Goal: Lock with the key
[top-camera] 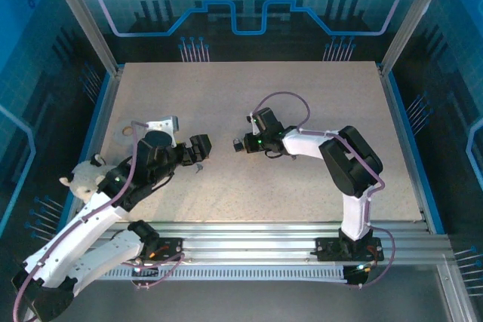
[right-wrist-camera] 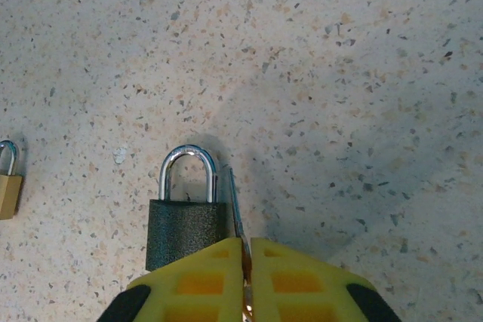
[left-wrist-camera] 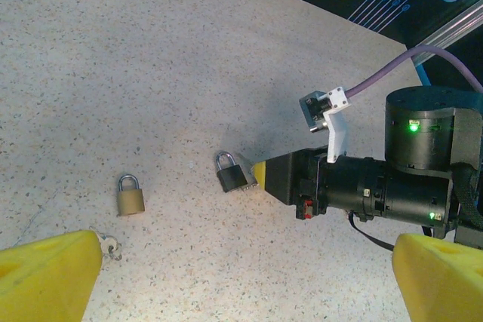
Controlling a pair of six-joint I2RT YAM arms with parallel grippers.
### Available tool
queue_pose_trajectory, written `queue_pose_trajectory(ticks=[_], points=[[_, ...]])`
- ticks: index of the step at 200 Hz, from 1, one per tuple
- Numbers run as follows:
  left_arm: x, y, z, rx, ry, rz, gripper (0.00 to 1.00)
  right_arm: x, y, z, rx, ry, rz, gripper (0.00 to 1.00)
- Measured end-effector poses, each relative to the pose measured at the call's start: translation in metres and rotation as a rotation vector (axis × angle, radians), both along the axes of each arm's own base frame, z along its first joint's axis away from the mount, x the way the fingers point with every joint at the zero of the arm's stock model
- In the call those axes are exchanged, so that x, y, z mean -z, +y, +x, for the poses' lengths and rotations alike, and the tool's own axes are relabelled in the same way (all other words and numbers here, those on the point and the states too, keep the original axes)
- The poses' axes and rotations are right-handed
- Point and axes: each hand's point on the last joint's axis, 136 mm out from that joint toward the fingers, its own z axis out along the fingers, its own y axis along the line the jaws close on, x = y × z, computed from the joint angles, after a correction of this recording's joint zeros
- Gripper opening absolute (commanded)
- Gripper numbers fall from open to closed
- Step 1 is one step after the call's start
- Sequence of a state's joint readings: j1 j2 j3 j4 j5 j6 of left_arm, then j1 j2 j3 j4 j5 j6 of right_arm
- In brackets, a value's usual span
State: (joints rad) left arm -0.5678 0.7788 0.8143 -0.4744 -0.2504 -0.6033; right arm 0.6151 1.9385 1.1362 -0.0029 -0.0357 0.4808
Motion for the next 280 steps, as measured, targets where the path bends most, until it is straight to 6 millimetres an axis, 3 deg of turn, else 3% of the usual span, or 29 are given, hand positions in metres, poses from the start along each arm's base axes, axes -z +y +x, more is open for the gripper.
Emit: queue_pose_trajectory(ticks=[74,101,122,144,172,193,252,280], points=[[0.002,0.000,0.001,0.000,0.005,0.003,0.99,0.002,-0.001,-0.002,-0.012,0.023,-0.016,0.33],[0.001,0.000,0.001,0.000,0.005,0.003,0.99,0.000,-0.004,-0.005,-0.015,0.031,-0.035,0.49],[0.002,0.000,0.001,0.000,0.005,0.003,0.99,-0.016,-0.009,-0.007,-0.012,0.009,-0.042,0.62],[0.002,0.000,0.001,0.000,0.005,0.003,1.00,-0.052,-0.016,-0.007,0.007,-0.063,-0.028,0.74],[0.003,-0.001,0.001,0.000,0.010,0.005,0.99,-0.098,-0.038,-0.014,0.069,-0.155,-0.029,0.89],[0.007,-0.002,0.002,0.002,0.016,0.008,0.99,-0.113,-0.061,-0.022,0.132,-0.180,-0.057,1.00],[0.011,-0.003,0.002,0.001,0.028,0.007,0.99,-0.098,-0.133,-0.055,0.376,-0.075,-0.254,1.00],[0.011,-0.003,0.002,-0.005,0.036,-0.006,0.99,-0.090,-0.156,-0.073,0.462,-0.027,-0.363,1.00]])
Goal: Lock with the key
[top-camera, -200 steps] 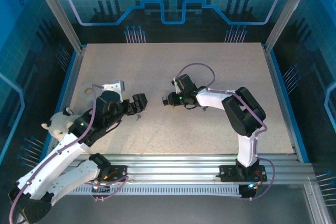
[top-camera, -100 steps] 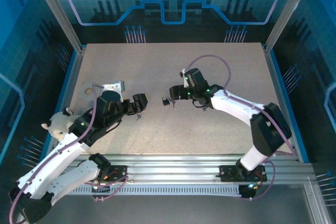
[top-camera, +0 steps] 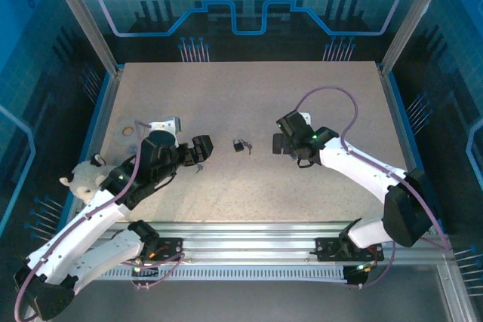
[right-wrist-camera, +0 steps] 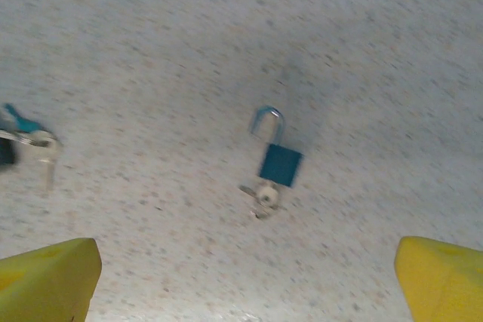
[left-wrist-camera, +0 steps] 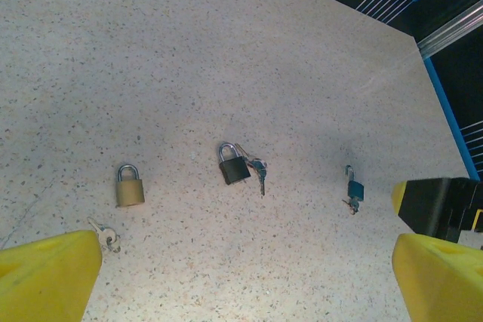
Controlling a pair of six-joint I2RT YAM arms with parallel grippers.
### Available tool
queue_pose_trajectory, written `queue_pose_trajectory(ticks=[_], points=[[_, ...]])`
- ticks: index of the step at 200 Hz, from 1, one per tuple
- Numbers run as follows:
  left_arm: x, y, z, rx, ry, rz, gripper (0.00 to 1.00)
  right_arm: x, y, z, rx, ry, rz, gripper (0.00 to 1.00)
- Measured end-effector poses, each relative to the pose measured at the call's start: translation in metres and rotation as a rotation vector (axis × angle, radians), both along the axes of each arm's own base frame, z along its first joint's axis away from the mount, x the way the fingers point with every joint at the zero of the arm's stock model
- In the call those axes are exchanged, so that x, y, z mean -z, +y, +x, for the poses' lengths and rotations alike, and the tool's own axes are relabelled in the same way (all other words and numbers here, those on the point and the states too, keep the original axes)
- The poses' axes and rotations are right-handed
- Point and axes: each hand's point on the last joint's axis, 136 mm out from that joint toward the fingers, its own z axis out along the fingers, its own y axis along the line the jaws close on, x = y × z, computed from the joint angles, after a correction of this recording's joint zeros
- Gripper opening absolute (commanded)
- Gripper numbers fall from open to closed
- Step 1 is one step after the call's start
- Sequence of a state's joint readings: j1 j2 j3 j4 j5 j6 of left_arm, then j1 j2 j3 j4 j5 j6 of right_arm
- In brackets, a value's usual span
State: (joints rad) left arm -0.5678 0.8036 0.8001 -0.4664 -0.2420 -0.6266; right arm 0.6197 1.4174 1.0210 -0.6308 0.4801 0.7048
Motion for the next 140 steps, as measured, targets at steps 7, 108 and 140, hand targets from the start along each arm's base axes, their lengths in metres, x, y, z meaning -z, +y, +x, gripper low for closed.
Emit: queue_pose_trajectory(ticks=[7,108,140], points=[[0.000,0.000,0.000,-0.001,0.002,-0.002,0.99,0.001,-0.004,-0.004,0.020,0.009,-0.017,1.00],[0.006,-0.002,0.002,0.001,0.022,0.008,0.99,0.029,-0.018,-0.021,0.119,0.152,-0.086,0.92],[0.009,-0.003,0.003,0.001,0.031,0.013,0.99,0.034,-0.016,-0.019,0.126,0.174,-0.059,0.88]])
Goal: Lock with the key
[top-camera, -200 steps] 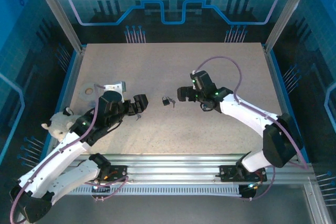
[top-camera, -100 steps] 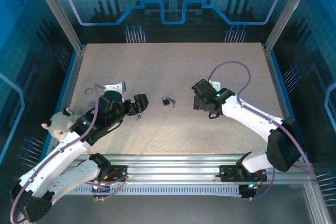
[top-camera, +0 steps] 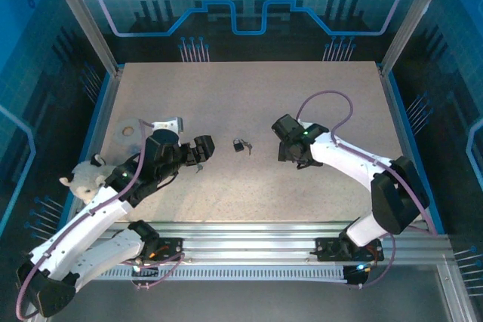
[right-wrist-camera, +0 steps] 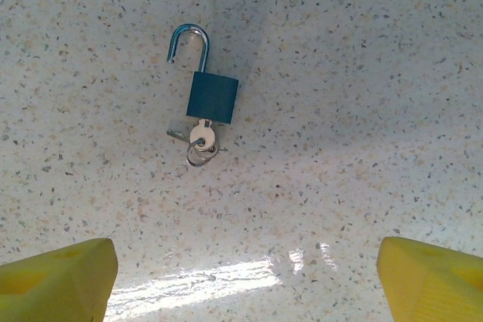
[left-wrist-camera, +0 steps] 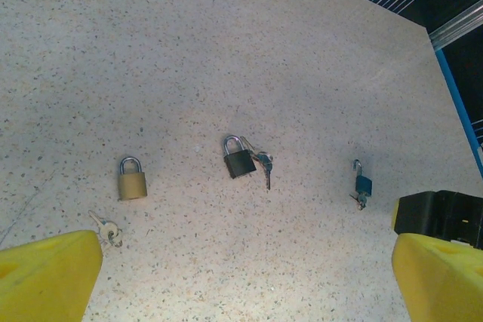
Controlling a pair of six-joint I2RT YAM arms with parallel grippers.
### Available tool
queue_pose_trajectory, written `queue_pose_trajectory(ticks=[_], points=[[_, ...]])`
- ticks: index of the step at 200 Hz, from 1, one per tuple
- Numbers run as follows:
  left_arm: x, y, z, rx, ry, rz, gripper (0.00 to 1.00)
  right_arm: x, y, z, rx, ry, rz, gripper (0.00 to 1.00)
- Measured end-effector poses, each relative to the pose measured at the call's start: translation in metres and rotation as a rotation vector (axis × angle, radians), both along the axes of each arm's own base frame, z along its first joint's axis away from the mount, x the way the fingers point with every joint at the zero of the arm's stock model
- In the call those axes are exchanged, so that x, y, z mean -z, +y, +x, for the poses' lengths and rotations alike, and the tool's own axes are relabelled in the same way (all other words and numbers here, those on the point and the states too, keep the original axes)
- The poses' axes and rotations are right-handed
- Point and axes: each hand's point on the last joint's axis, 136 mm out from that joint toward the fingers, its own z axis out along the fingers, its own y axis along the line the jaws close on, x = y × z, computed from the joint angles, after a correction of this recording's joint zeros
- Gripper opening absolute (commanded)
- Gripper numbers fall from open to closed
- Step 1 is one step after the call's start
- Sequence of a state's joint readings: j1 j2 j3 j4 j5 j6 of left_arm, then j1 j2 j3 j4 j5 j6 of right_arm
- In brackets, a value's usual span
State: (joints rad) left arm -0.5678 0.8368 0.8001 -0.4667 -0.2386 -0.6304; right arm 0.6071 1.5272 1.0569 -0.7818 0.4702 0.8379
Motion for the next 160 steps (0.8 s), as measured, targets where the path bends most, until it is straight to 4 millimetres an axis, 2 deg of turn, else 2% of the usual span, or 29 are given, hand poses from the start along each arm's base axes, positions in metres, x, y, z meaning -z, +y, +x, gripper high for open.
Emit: queue_pose_trajectory(ticks=[47,136,160], points=[[0.003,-0.001,0.001,0.001,0.008,0.004,0.99,0.010,-0.001,0.009,0.028,0.029,0.070,0.75],[0.005,-0.002,0.001,0.006,0.017,0.005,0.99,0.035,0.002,0.021,0.026,0.100,0.082,0.70],[0.005,-0.002,0.001,0.006,0.018,0.006,0.99,0.041,0.006,0.027,0.014,0.112,0.083,0.66]])
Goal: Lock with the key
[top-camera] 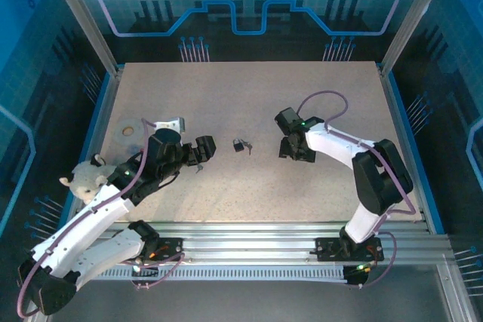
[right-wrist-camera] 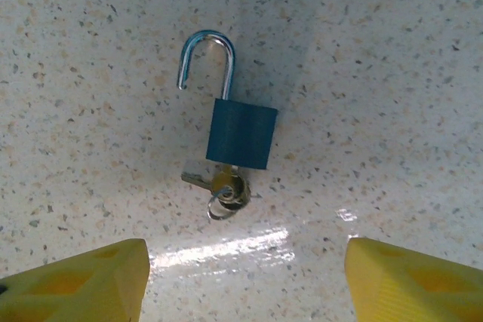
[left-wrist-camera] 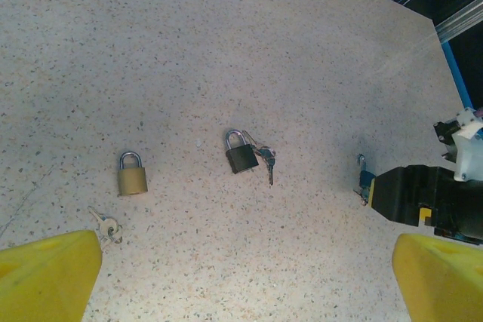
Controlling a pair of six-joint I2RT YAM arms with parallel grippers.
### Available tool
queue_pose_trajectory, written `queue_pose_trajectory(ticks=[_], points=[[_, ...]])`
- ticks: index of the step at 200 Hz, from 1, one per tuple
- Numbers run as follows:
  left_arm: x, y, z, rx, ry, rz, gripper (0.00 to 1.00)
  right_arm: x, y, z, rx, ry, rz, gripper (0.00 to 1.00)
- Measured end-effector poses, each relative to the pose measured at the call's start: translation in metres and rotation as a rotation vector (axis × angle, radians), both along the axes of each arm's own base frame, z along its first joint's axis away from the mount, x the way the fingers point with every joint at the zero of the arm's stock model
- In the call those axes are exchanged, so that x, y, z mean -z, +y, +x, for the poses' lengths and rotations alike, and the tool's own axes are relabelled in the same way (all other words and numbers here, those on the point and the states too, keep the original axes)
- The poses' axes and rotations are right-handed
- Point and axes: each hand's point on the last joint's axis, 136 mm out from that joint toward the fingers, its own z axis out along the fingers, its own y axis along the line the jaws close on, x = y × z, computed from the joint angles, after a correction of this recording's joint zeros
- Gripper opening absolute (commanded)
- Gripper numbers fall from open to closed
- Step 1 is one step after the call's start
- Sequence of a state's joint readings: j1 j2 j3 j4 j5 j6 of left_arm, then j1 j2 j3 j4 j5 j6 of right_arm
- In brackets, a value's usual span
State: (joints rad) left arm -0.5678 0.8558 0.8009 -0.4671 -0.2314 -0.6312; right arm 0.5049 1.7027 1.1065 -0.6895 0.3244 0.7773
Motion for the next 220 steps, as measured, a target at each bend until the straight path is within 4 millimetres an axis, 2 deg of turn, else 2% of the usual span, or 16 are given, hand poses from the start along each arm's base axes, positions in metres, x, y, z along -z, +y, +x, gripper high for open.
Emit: queue_pose_trajectory(ticks=[75,125,220], points=[[0.002,-0.001,0.001,-0.010,0.012,-0.010,0.99,0.015,-0.003,0.010,0.013,0.030,0.012,0.60],[0.005,-0.001,0.002,-0.010,0.020,-0.005,0.99,0.017,-0.005,0.016,0.019,0.027,0.013,0.51],[0.008,-0.002,0.003,-0.010,0.029,0.001,0.99,0.029,-0.007,0.022,0.022,0.039,0.025,0.46]])
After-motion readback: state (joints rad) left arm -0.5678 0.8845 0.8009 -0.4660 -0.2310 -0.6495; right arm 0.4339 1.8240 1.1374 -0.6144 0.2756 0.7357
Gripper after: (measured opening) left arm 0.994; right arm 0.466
